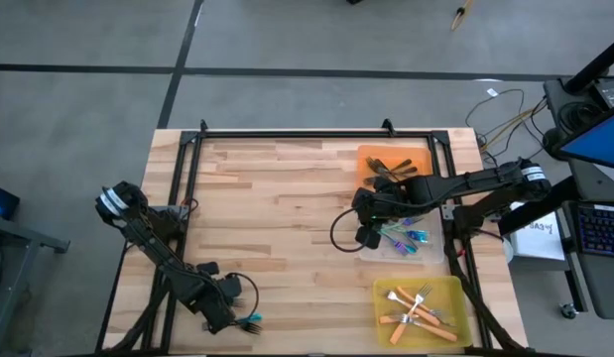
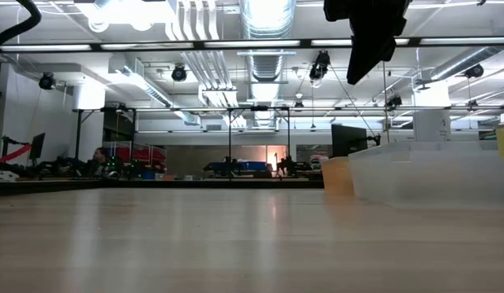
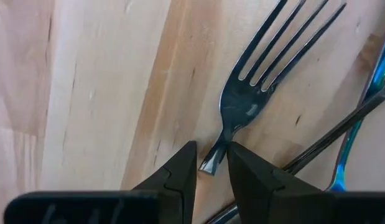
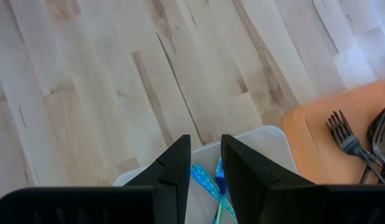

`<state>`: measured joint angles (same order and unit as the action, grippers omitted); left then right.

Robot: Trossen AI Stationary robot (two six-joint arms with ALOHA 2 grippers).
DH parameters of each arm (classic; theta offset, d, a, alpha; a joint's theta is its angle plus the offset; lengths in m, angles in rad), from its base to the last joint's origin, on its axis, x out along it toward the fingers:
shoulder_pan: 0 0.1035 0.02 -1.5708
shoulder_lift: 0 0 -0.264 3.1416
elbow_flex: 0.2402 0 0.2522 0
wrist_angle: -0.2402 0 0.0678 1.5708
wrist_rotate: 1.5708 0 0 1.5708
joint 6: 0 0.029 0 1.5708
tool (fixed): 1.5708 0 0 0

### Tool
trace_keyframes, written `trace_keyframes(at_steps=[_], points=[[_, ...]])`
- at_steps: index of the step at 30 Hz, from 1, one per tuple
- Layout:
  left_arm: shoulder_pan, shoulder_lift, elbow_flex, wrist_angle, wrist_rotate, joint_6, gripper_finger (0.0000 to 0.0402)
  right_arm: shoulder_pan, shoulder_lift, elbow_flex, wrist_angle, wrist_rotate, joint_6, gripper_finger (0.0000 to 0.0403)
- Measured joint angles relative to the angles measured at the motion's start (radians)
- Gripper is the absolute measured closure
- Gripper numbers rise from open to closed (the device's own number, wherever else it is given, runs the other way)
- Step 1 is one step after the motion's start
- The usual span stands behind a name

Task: Sort silverware by color (type)
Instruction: Put the orange fork into the yellow bin

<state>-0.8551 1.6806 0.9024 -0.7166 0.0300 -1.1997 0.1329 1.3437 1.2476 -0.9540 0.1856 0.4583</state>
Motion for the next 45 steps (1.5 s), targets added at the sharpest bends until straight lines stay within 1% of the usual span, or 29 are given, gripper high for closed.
trace_keyframes(at_steps=[2,5,6,15,18,23,26,29,31,35,37,39,41,43,45], points=[[0.001,0.0,0.0,-0.001,-0.002,-0.027,0.0345,0.0,0.0,0.0,0.001,0.0,0.0,0.0321],[0.006,0.0,-0.001,-0.008,-0.004,-0.092,0.0385,0.0,0.0,0.0,0.001,0.0,0.0,0.0321],[0.007,0.0,-0.001,-0.008,-0.004,-0.117,0.0391,0.0,0.0,0.0,0.001,0.0,0.0,0.0321],[0.011,-0.008,-0.001,-0.03,-0.015,-0.263,0.0397,0.0,0.0,0.0,0.001,-0.001,-0.005,0.0321],[0.02,-0.019,0.01,-0.09,-0.065,-0.297,0.0398,0.0,0.0,0.0,0.001,-0.001,-0.005,0.0321],[0.049,-0.03,0.077,-0.192,-0.153,-0.306,0.0399,0.0,0.0,0.0,0.004,0.0,-0.006,0.0321],[0.079,-0.03,0.139,-0.24,-0.265,-0.312,0.0399,0.0,0.0,0.0,0.016,0.0,-0.012,0.0321],[0.106,-0.03,0.207,-0.283,-0.408,-0.296,0.0399,0.0,0.0,0.0,0.031,0.0,-0.052,0.0321],[0.125,-0.031,0.256,-0.296,-0.514,-0.278,0.0399,0.0,0.0,-0.001,0.059,0.0,-0.076,0.0321],[0.161,-0.031,0.341,-0.297,-0.76,-0.236,0.04,0.005,0.0,-0.021,0.176,-0.003,-0.118,0.0321],[0.174,-0.031,0.378,-0.299,-0.851,-0.219,0.04,0.015,0.0,-0.033,0.216,-0.015,-0.148,0.0321],[0.179,-0.03,0.398,-0.297,-0.924,-0.224,0.04,0.034,0.0,-0.052,0.249,-0.065,-0.176,0.0321],[0.179,-0.03,0.399,-0.278,-1.02,-0.245,0.04,0.062,-0.004,-0.084,0.292,-0.106,-0.179,0.0321],[0.18,-0.03,0.388,-0.265,-1.098,-0.251,0.04,0.099,-0.007,-0.118,0.354,-0.115,-0.18,0.0321],[0.188,-0.029,0.379,-0.268,-1.152,-0.254,0.04,0.127,-0.013,-0.147,0.422,-0.117,-0.178,0.0321]])
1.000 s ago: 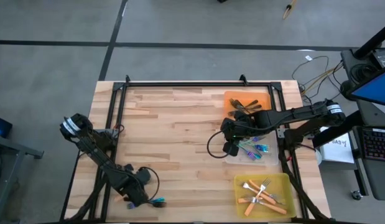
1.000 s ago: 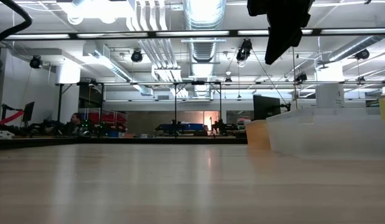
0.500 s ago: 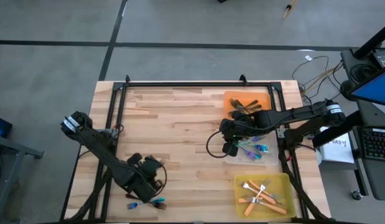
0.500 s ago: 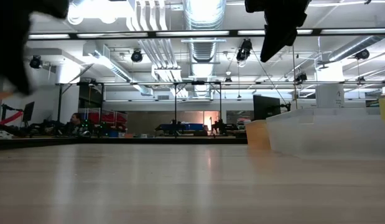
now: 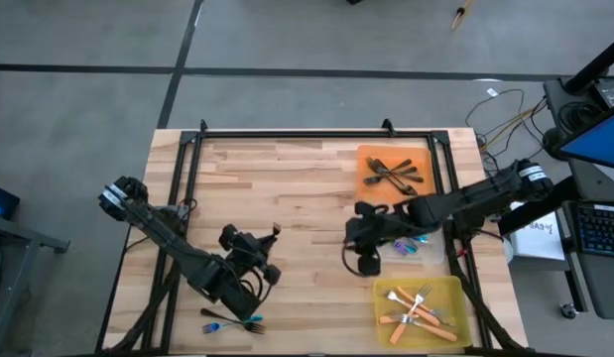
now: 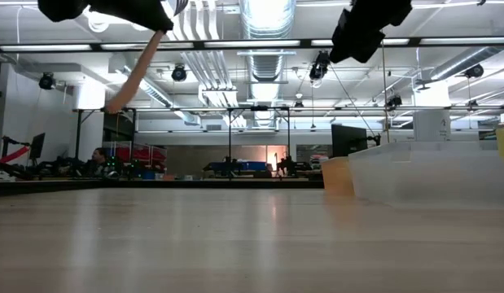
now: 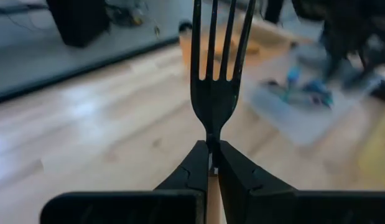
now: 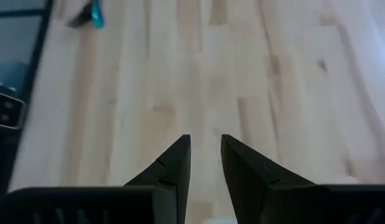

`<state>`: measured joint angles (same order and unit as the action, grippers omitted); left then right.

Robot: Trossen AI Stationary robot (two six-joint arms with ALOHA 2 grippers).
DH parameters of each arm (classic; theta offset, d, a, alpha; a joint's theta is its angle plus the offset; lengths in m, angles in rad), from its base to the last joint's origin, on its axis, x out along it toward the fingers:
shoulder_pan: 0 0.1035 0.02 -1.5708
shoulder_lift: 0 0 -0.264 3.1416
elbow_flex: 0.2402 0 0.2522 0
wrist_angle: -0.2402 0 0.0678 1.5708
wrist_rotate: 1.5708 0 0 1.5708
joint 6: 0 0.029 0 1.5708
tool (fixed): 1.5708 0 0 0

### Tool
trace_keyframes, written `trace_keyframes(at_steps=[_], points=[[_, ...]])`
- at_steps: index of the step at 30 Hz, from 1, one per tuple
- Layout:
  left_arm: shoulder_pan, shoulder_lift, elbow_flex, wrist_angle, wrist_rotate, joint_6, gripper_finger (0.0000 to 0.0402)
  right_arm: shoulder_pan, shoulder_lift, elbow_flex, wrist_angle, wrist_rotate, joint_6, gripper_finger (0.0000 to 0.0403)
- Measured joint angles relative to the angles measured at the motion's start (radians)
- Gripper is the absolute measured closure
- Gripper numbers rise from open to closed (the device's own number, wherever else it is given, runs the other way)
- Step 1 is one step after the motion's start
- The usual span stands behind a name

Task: Sort silverware by color (type)
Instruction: Put the orange fork into the yellow bin

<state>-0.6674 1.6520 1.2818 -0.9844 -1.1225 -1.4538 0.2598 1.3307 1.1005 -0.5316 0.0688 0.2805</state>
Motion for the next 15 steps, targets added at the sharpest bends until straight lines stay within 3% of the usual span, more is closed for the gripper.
trace_keyframes(at_steps=[6,11,15], points=[[0.067,0.0,-0.011,0.093,-0.124,-0.012,0.04,0.045,-0.001,-0.073,0.21,0.01,0.047,0.0321],[0.124,0.0,-0.021,0.336,-0.135,0.198,0.04,0.048,0.001,-0.153,0.528,0.01,0.011,0.0321],[0.133,0.0,-0.021,0.469,-0.176,0.346,0.04,0.047,0.001,-0.172,0.553,0.014,-0.001,0.0321]])
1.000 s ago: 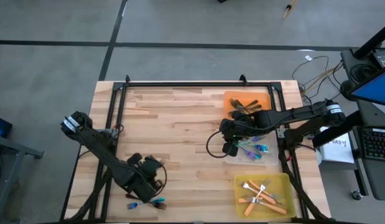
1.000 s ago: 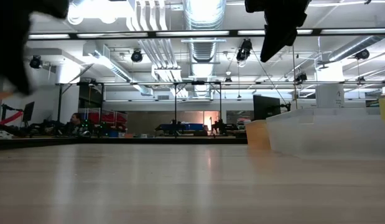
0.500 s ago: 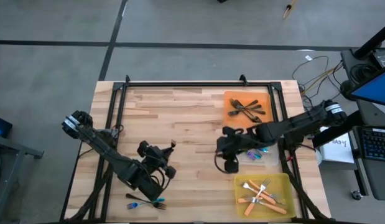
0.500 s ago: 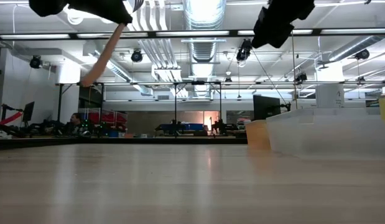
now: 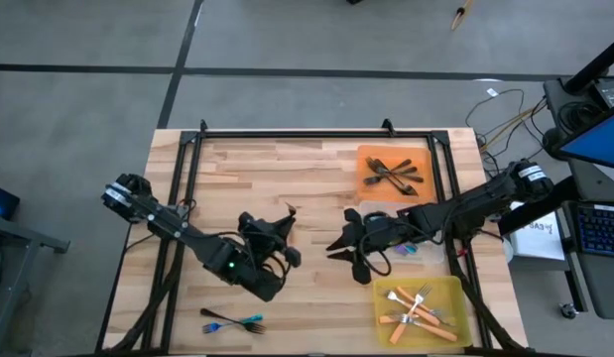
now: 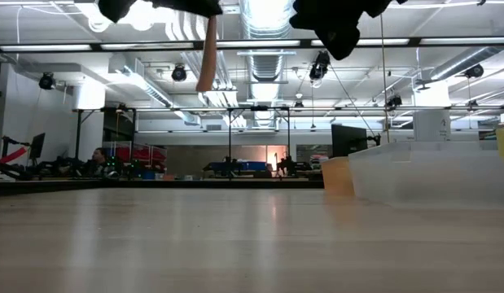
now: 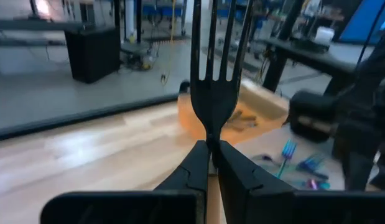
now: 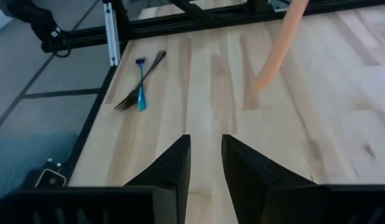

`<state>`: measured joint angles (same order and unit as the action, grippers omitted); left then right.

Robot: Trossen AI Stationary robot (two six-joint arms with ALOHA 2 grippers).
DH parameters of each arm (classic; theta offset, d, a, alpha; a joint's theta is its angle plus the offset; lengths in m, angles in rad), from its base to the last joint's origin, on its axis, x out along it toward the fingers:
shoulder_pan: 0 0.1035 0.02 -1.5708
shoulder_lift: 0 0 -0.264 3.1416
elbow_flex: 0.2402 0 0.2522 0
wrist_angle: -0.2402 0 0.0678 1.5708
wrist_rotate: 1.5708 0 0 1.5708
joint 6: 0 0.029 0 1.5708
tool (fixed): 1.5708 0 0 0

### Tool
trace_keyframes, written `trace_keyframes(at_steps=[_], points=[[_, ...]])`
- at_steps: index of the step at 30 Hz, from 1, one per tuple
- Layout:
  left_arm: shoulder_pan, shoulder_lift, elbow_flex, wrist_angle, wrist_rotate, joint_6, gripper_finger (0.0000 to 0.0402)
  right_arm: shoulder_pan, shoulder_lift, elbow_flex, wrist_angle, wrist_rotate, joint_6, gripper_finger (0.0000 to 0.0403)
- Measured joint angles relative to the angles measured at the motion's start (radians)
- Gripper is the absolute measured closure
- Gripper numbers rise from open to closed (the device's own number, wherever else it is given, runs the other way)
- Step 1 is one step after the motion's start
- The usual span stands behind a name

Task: Sort silverware by color (type)
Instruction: Put the orange fork into the yellow bin

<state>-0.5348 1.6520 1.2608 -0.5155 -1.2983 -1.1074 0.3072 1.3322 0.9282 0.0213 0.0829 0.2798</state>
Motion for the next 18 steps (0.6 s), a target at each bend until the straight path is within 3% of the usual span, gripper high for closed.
trace_keyframes(at_steps=[5,11,15,18], points=[[-0.002,0.007,0.004,0.085,-0.029,0.037,0.04,0.0,0.009,0.001,0.021,0.058,-0.046,0.0321],[-0.003,0.059,0.003,0.157,-0.099,0.063,0.04,-0.002,0.036,0.011,0.031,0.077,-0.265,0.0321],[-0.005,0.062,0.002,0.166,-0.135,0.054,0.04,-0.017,0.058,0.021,0.037,0.081,-0.293,0.0322],[-0.005,0.062,0.001,0.176,-0.138,0.052,0.04,-0.032,0.072,0.035,0.04,0.142,-0.271,0.0322]])
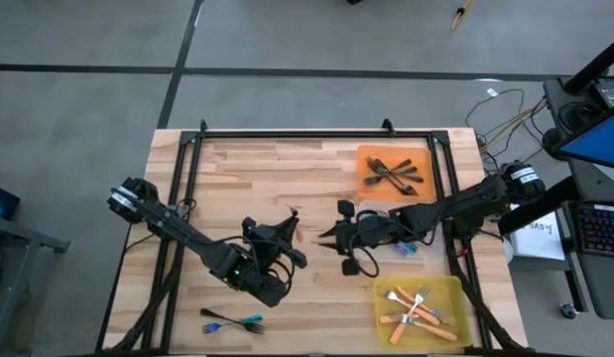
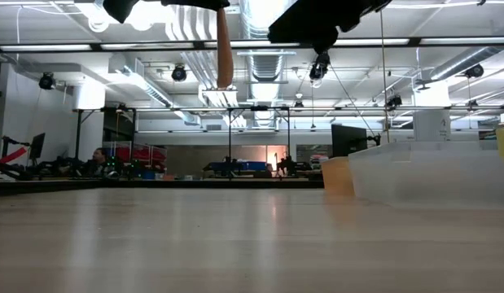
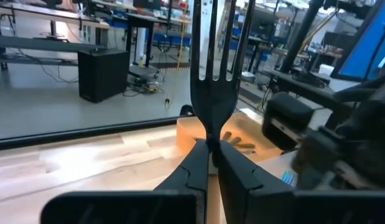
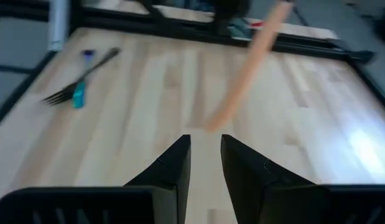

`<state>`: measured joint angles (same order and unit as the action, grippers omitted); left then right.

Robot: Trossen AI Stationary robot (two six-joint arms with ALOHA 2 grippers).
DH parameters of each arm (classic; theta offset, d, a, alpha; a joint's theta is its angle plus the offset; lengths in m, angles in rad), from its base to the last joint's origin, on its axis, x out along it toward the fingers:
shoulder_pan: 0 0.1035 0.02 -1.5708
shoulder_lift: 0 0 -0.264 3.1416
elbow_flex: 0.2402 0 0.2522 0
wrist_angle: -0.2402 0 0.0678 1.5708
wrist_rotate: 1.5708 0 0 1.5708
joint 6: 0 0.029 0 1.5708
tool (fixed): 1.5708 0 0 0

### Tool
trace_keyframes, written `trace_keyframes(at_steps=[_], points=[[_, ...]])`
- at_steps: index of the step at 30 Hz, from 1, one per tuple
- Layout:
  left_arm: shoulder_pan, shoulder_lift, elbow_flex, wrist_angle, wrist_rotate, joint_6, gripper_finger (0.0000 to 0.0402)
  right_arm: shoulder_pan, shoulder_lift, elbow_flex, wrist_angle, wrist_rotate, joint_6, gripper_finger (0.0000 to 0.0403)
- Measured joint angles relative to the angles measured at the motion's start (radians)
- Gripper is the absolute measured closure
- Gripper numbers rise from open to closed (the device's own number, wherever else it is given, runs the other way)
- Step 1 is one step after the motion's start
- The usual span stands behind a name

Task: Sort silverware by color (type)
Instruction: Put the orange fork into the yellow bin

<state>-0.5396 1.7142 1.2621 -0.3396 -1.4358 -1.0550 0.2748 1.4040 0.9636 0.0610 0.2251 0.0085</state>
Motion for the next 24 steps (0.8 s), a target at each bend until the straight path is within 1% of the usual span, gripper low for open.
trace_keyframes(at_steps=[2,6,9,11,15,21,24], points=[[0.0,0.0,0.0,0.005,-0.017,0.0,0.04,-0.012,0.007,0.007,-0.001,0.04,0.001,0.0318],[0.0,0.002,0.0,0.013,-0.044,0.006,0.04,-0.049,0.021,0.017,-0.002,0.046,0.001,0.0295],[0.0,0.002,0.0,0.018,-0.053,0.015,0.04,-0.07,0.021,0.016,0.002,0.047,0.052,0.0269],[0.001,0.002,0.0,0.018,-0.079,0.02,0.04,-0.079,0.021,0.016,0.019,0.048,0.091,0.0251],[0.003,0.002,0.0,0.019,-0.135,0.019,0.04,-0.082,0.02,0.016,0.103,0.063,0.16,0.0226],[0.032,0.01,0.0,0.058,-0.137,0.019,0.04,-0.082,0.02,0.016,0.211,0.064,0.188,0.0216],[0.041,0.025,0.008,0.063,-0.136,0.025,0.04,-0.082,0.02,0.016,0.213,0.068,0.178,0.0216]])
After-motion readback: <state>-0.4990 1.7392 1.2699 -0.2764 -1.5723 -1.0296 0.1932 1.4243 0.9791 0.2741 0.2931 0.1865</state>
